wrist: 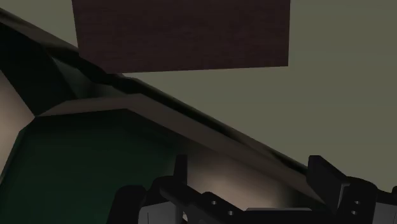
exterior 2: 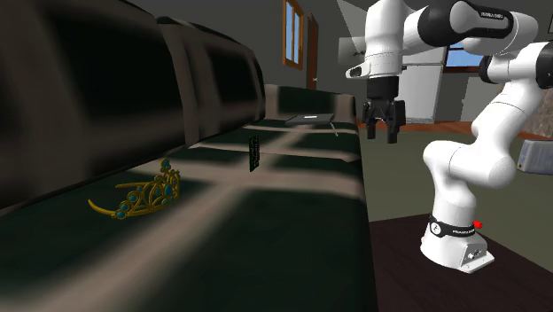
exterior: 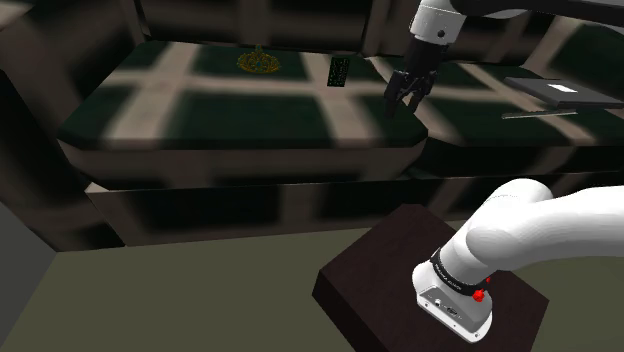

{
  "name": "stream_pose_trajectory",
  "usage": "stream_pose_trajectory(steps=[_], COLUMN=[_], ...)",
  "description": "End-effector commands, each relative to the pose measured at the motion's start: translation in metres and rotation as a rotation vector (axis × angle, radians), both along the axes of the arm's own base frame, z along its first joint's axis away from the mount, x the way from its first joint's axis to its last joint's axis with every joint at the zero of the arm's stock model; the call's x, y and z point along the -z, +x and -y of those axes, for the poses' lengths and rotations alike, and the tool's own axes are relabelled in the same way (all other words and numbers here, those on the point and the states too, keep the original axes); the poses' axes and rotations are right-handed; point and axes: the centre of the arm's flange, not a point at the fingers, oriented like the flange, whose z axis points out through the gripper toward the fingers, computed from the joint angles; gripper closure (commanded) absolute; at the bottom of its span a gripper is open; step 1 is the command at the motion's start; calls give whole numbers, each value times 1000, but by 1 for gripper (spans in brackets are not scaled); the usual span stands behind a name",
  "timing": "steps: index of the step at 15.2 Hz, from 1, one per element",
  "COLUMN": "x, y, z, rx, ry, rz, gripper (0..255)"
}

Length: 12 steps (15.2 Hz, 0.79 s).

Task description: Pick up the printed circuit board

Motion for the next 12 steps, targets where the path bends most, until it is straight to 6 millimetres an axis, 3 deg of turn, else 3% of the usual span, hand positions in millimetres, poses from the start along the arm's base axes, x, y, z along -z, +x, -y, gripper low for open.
stream_pose_trajectory(steps=[1,12], x=[0,-17], y=[0,136], z=[0,36], rx=[0,86], ry=[0,-45], rz=[0,7], gripper=[0,0])
